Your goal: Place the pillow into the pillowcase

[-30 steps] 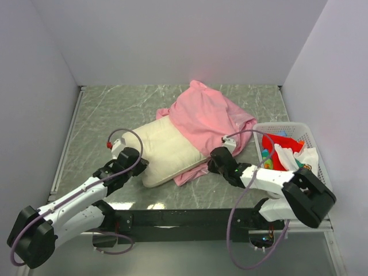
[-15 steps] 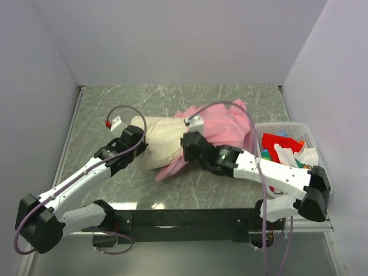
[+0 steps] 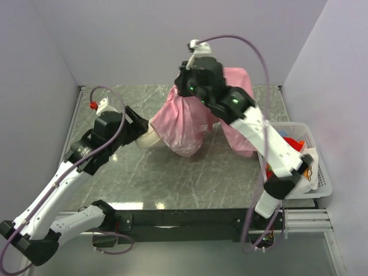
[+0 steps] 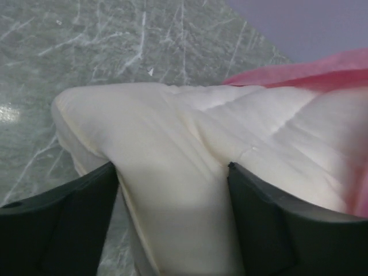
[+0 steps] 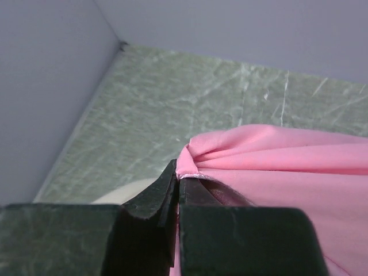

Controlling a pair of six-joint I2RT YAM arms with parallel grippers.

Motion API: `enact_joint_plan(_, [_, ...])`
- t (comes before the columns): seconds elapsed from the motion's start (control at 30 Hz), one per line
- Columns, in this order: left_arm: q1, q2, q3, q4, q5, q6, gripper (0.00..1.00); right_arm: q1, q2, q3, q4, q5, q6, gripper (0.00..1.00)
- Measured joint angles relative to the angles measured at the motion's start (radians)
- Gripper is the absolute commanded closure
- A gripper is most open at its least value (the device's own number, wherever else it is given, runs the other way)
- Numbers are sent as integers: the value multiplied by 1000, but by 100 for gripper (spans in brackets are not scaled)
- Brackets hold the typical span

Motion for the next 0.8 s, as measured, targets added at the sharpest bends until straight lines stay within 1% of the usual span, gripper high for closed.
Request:
enact_joint_plan(0.03, [35, 19, 15, 1, 26, 17, 11, -14, 52, 14, 0, -15, 1, 100])
enact_joint_plan(0.07, [77, 40, 20, 6, 58, 30, 4, -27, 106, 24, 1, -27, 2, 100])
enact_joint_plan(0.13, [175, 83, 18, 8, 124, 56, 2, -55, 231, 40, 3, -60, 8, 100])
enact_joint_plan(0.2, [244, 110, 18, 2, 158, 82, 1, -75, 359, 62, 8, -99, 19, 100])
enact_joint_plan(0.3, [293, 111, 18, 9, 141, 110, 1, -88, 553, 130, 41, -166, 38, 100])
enact_joint_plan(0.37, [301, 89, 2, 25, 111, 117, 1, -95, 620, 191, 62, -203, 48, 100])
enact_joint_plan(0.53, [360, 12, -120, 102, 73, 100, 1, -121, 630, 259, 134, -287, 69, 100])
enact_joint_plan(0.63, [379, 10, -183, 193, 76, 90, 1, -136, 639, 259, 161, -333, 76, 99])
enact_joint_plan(0.7, [390, 13, -235, 279, 104, 87, 1, -144, 652, 259, 177, -356, 76, 97])
enact_joint_plan(0.8, [400, 68, -248, 353, 145, 85, 2, -151, 679, 269, 200, -374, 64, 96])
